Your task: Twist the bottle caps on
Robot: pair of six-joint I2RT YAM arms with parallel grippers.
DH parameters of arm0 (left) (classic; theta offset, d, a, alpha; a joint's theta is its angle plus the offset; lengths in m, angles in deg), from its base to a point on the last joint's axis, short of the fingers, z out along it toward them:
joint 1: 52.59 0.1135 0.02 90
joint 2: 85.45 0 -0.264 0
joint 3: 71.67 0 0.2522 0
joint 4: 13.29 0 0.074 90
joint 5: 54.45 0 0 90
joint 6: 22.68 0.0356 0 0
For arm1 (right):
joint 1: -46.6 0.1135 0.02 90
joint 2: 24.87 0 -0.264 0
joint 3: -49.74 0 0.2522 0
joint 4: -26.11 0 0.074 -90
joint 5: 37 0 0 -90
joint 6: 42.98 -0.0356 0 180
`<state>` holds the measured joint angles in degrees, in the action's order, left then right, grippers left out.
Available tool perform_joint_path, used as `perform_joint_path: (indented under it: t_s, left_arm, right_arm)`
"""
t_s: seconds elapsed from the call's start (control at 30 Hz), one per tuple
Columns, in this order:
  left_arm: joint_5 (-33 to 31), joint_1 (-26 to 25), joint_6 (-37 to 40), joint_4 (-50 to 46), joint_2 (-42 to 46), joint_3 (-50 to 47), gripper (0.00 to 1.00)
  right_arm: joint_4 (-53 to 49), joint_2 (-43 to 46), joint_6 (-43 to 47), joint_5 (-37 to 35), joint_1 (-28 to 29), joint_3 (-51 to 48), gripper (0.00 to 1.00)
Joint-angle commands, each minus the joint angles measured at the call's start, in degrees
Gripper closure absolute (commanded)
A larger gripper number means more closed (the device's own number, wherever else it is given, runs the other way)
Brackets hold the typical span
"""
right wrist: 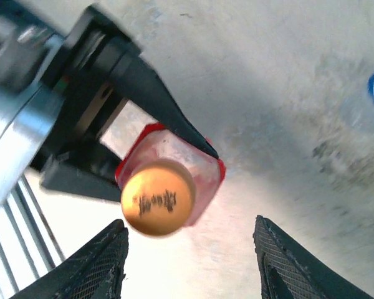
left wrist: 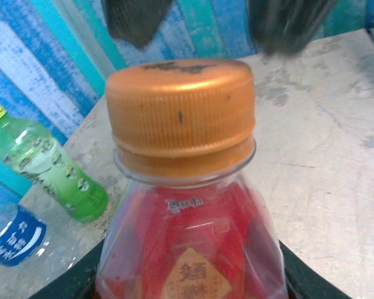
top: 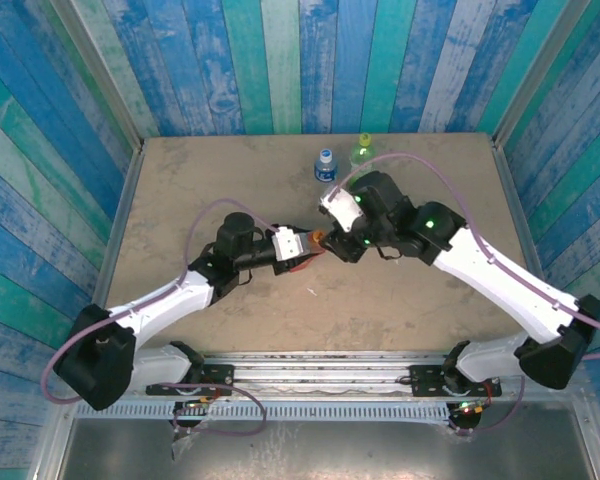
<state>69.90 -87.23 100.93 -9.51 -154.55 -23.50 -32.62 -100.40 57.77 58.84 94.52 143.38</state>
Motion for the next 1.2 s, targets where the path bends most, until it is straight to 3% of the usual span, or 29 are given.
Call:
perform_joint_path:
  t_s: [0.0, 0.1, 0.2, 0.37, 0.87, 1.17]
  left_arm:
    - [6.72, 0.09, 2.93, -4.69, 2.00, 1.41, 0.53]
    - [9.08, 0.06, 3.54, -5.69, 1.41, 1.68, 0.54]
    - [9.80, 0.09, 4.16, -6.48, 1.24, 1.97, 0.53]
    - [10.18, 0.09, 4.69, -6.79, 1.25, 1.85, 0.53]
    - [10.88, 0.09, 5.15, -7.52, 1.39, 2.03, 0.53]
    - [10.69, 0.07, 5.18, -7.79, 1.50, 2.15, 0.53]
  right_arm:
    - [-5.92, 2.69, 25.91, 3.87, 0.52, 0.00, 0.43]
    - [-9.71, 1.90, 37.17, 3.76, 2.33, 0.86, 0.44]
    - [-13.64, -1.24, 41.11, 3.55, 2.90, 4.75, 0.46]
    - [-14.49, -4.98, 41.64, 4.48, 3.11, 9.04, 0.54]
    - [-16.31, -8.74, 42.77, 7.84, 3.23, 11.05, 0.59]
    - [-16.29, -9.95, 41.78, 8.12, 3.19, 11.35, 0.68]
